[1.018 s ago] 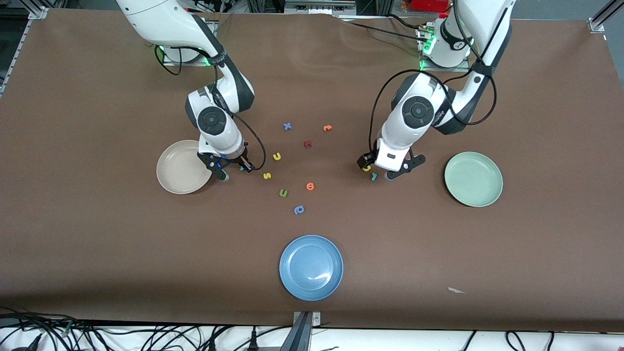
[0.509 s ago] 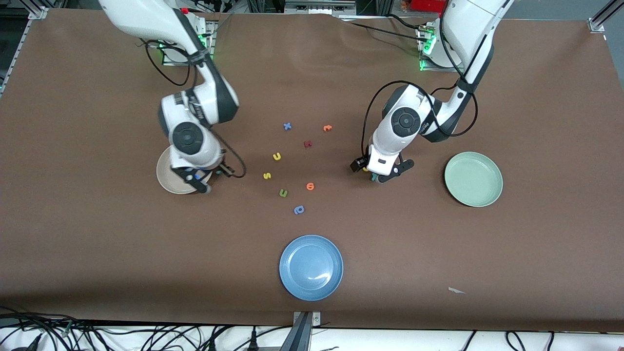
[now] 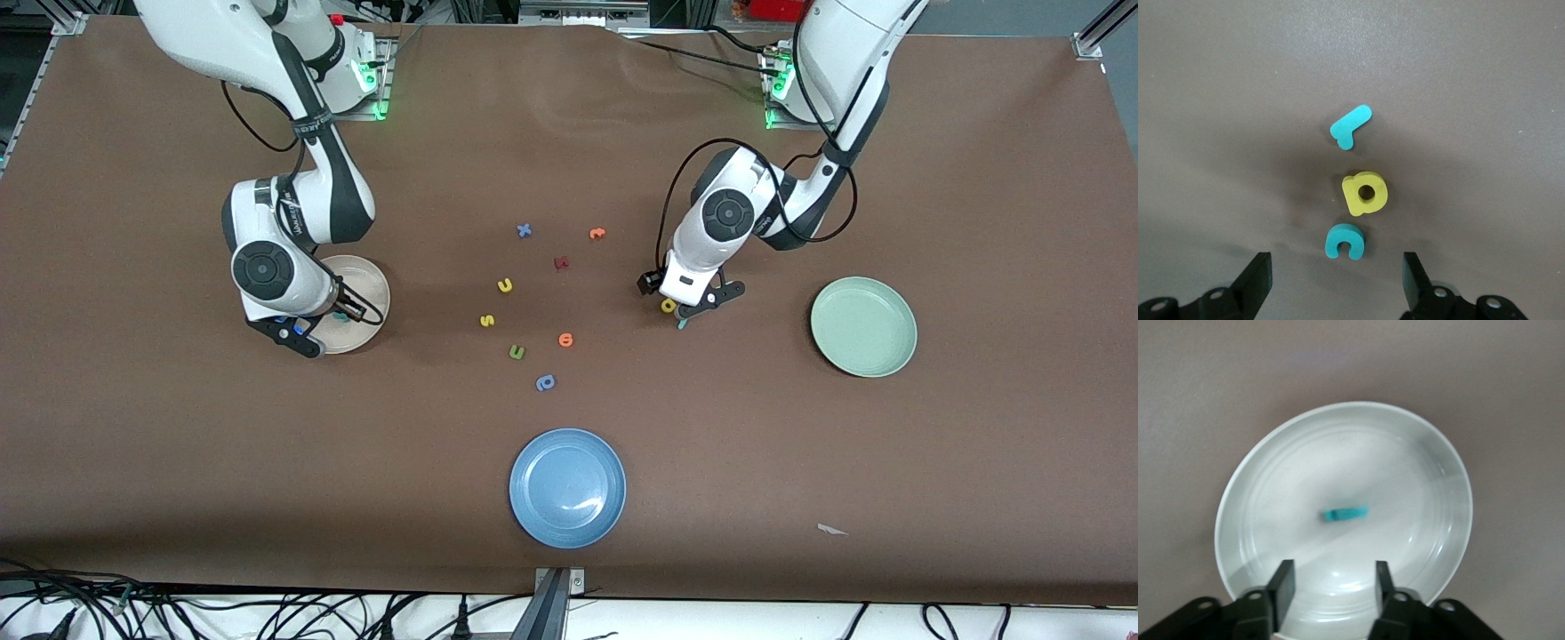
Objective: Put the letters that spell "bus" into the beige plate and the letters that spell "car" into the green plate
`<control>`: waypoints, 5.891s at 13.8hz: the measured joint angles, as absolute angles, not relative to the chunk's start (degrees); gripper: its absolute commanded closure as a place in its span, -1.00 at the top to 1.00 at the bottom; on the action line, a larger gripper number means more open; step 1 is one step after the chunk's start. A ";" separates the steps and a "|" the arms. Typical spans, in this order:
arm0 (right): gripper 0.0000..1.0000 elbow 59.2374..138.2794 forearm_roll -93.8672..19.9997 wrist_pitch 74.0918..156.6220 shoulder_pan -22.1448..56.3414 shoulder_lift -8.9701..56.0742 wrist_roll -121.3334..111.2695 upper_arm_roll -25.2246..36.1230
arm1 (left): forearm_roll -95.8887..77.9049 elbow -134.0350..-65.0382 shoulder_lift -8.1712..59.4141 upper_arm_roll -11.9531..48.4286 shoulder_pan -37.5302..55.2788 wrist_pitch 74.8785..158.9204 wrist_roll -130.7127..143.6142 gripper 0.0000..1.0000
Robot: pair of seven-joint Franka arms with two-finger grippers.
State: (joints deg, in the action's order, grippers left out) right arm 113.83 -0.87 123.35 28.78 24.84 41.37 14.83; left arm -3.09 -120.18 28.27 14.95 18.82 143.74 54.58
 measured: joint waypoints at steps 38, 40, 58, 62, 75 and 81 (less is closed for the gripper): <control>-0.76 99.08 -1.18 124.66 36.86 34.46 76.82 6.89 | -3.07 -117.11 18.85 14.44 9.47 127.42 40.40 -1.00; -0.73 99.38 -1.61 118.87 36.38 31.91 66.24 11.11 | -3.07 -117.14 16.70 14.23 3.50 122.77 32.31 -0.99; 0.98 110.21 -5.65 119.61 34.67 23.62 44.39 12.95 | 10.94 -111.27 29.43 14.67 -16.90 122.80 10.72 1.00; 0.96 109.70 -5.67 128.08 35.89 25.00 53.16 4.09 | 7.49 -109.85 24.39 21.92 -16.88 117.45 17.87 1.00; -0.15 107.16 -5.67 138.36 41.34 32.94 74.94 3.00 | 4.28 -111.70 31.09 30.89 -2.64 133.34 70.35 0.86; -0.13 107.14 -5.68 138.47 42.29 34.25 77.53 3.00 | 15.99 -111.81 35.82 30.89 -1.35 137.57 87.28 0.86</control>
State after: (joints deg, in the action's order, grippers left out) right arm 107.14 -5.68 138.47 42.29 34.25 77.53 3.00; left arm 15.99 -111.81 35.82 30.89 -1.35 137.57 87.28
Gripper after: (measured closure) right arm 0.564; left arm 0.066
